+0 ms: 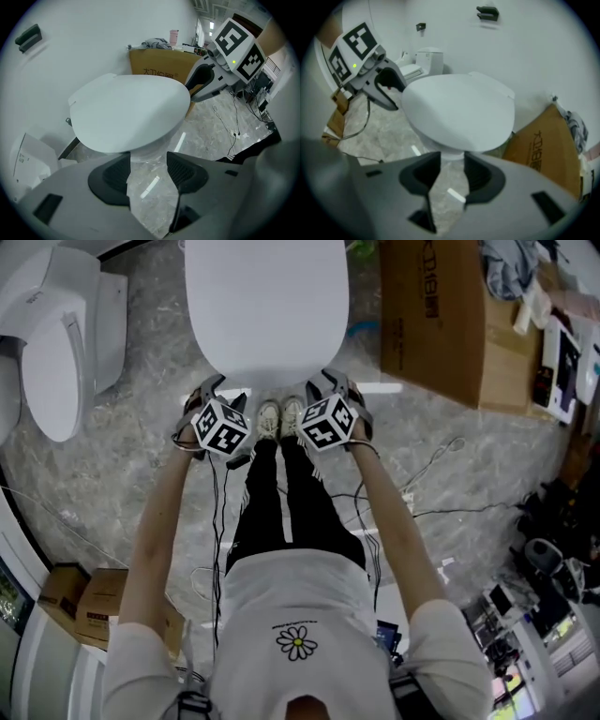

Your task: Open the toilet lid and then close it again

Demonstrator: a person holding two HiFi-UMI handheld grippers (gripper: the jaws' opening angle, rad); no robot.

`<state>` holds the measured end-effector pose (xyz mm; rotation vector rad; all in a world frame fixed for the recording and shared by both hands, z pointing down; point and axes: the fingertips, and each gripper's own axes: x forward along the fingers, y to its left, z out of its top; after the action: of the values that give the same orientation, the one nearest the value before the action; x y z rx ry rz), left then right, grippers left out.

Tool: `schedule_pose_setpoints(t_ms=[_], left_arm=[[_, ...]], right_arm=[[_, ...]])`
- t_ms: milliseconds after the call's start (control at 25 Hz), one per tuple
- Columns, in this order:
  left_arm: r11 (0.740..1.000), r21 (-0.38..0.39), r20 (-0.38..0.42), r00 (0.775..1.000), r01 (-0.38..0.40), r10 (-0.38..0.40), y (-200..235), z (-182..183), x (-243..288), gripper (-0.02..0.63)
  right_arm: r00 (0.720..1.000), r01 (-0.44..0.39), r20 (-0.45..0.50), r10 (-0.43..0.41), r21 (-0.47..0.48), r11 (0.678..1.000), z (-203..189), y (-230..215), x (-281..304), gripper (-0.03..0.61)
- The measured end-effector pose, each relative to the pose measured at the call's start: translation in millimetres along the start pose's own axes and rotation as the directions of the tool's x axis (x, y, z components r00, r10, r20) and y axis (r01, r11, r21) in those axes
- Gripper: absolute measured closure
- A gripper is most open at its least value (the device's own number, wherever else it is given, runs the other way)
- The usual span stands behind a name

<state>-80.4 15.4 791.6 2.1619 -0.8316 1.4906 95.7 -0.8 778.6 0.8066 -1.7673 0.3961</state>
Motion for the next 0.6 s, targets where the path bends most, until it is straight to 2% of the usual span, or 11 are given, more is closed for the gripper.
schedule_pose_setpoints(t_ms=[600], left_arm=[[0.997,-0.011,-0.115,0.991,0.071,-0.072,-11,-36,59,0.360]], right_arm=[[0.994,-0.071,-0.079,0.077,0.066,0.995,-30,19,53,0.408]])
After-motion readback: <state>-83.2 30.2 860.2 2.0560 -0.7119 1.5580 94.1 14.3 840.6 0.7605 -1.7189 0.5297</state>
